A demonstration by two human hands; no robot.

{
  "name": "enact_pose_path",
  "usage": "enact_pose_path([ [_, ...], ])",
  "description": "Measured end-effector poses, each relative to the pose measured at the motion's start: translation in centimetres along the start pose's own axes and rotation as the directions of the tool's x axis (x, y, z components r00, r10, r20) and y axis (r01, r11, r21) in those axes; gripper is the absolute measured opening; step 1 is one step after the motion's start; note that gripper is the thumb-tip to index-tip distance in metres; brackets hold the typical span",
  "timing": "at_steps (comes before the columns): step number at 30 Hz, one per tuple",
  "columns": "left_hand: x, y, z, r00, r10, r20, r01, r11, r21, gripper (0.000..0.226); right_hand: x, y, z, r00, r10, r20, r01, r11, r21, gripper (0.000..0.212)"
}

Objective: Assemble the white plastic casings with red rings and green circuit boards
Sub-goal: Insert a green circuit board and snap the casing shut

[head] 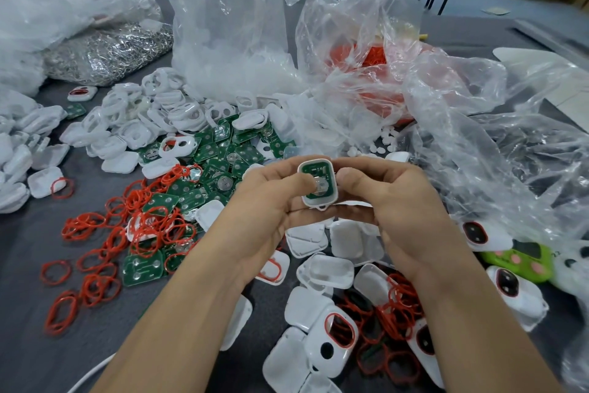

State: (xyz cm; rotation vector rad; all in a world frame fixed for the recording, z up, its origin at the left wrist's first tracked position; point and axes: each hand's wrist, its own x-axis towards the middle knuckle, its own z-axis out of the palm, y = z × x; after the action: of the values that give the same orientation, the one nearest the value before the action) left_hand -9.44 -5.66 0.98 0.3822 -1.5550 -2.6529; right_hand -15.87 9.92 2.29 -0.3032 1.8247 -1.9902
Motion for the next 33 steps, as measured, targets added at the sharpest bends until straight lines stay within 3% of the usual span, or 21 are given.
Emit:
enact_pose_path([
  [7,-0.08,0.0,0.2,1.0,-0.006,0.014,0.006,1.0,0.017,0.029,0.07,0.58,0.06,0.986,-0.14,-0.09,0.123,0.977,-0.174,0.012],
  [15,-0.16,-0.05,0.56,1.0,-0.002,-0.006,0.002,1.0,0.018,0.028,0.08,0.7,0.1,0.98,-0.163,-0.117,0.133,0.964,-0.23,0.011],
  [23,-0.31,0.2,0.2,1.0,-0.015,0.014,0.015,1.0,0.018,0.028,0.14,0.58,0.87,0.983,-0.104,-0.154,0.08,0.985,-0.151,0.006],
  [33,-0.35,0.53,-0.12,0.998,-0.03,0.052,0.031,0.999,-0.015,0.026,-0.16,0.2,0.45,0.994,-0.098,-0.054,0.094,0.994,-0.06,0.014],
])
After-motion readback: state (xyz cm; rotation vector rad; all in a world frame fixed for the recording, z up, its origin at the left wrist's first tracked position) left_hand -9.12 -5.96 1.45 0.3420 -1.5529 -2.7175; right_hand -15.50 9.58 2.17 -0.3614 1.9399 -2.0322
